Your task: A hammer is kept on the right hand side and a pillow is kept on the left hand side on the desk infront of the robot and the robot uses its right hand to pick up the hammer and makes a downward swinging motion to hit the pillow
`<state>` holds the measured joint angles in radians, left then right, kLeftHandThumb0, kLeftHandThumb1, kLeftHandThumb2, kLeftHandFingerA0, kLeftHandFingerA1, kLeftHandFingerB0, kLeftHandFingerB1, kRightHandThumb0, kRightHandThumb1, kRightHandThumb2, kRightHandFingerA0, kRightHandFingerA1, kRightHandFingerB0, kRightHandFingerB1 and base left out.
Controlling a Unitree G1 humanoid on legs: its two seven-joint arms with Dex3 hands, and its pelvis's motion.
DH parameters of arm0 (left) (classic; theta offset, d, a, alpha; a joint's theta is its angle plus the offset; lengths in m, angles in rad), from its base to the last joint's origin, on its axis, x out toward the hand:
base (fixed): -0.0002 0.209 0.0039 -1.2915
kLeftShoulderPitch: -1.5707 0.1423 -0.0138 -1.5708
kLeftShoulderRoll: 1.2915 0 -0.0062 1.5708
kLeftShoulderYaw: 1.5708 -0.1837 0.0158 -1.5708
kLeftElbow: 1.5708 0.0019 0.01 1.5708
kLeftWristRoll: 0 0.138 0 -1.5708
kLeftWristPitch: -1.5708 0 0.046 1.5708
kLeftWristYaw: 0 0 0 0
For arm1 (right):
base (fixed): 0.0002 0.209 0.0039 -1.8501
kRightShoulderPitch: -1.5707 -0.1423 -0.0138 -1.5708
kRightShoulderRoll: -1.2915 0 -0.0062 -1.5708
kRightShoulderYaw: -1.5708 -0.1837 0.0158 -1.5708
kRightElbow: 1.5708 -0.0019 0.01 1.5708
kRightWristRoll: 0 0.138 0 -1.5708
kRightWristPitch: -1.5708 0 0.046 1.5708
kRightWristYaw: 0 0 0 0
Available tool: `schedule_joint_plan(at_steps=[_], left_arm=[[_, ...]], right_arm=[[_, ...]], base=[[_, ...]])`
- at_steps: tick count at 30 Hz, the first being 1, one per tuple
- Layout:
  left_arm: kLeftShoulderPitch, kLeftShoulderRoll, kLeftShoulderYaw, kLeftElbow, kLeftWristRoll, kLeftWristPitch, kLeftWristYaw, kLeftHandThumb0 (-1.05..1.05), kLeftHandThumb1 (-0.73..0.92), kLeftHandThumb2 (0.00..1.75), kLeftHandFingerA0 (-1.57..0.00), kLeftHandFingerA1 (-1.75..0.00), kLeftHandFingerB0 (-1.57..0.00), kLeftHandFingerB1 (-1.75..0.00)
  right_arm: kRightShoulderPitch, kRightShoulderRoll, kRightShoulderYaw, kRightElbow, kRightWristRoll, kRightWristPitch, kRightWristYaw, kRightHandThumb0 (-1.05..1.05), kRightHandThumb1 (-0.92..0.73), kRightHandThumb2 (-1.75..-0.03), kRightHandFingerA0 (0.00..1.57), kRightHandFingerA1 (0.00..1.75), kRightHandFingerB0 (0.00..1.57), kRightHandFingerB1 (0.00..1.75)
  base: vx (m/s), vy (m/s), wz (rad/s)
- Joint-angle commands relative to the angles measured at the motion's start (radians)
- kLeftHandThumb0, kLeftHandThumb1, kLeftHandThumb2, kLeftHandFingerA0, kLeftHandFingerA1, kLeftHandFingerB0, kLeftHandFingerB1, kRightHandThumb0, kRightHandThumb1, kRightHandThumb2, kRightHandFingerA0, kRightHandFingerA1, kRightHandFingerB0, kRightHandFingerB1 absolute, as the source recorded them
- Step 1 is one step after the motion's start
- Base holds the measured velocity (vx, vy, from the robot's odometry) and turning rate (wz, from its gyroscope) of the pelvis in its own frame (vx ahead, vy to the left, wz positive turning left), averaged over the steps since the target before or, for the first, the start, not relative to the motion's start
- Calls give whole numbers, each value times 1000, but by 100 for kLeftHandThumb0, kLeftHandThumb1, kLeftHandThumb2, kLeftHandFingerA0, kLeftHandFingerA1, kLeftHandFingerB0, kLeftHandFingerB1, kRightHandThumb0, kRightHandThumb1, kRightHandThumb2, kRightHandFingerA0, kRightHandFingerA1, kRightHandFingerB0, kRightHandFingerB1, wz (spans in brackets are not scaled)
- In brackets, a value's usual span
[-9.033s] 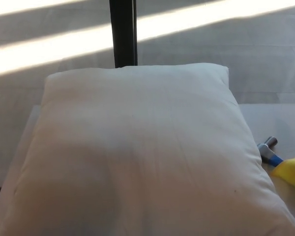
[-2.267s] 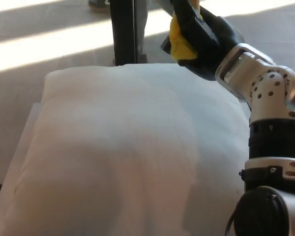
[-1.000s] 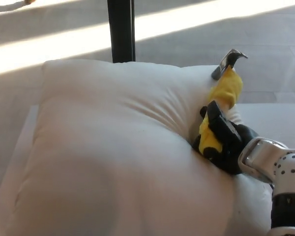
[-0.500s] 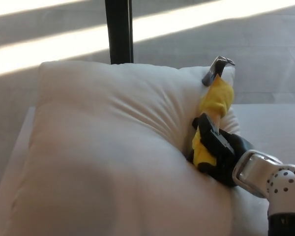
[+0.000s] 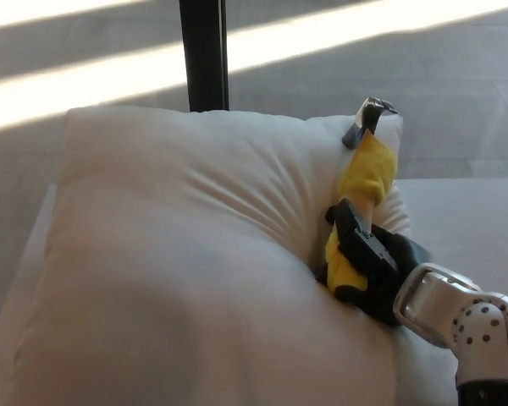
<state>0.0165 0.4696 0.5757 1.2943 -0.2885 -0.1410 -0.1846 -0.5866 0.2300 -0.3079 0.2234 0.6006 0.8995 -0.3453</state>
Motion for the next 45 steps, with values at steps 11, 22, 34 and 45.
schedule_joint_plan(at_steps=[11,22,34,45], left_arm=[[26,50,-11,3,12,2,14,-58,64,59,-79,-58,-69,-55],[40,53,-11,7,9,-3,1,-58,64,59,-79,-57,-68,-54],[46,55,-15,-1,4,4,2,-58,64,60,-79,-56,-64,-51],[58,61,-24,1,12,-15,-3,-59,65,59,-77,-55,-70,-55]], right_arm=[[-201,148,-114,-35,237,130,-227,-46,-92,-77,103,175,68,161],[-503,-91,-267,53,292,208,-242,-40,-91,-83,106,175,74,160],[-612,-326,-349,87,244,325,-187,-31,-80,-97,104,175,61,166],[-427,-582,-202,141,59,219,-24,-33,-83,-90,107,175,76,175]], base=[[0,0,0],[0,0,0],[0,0,0],[0,0,0]])
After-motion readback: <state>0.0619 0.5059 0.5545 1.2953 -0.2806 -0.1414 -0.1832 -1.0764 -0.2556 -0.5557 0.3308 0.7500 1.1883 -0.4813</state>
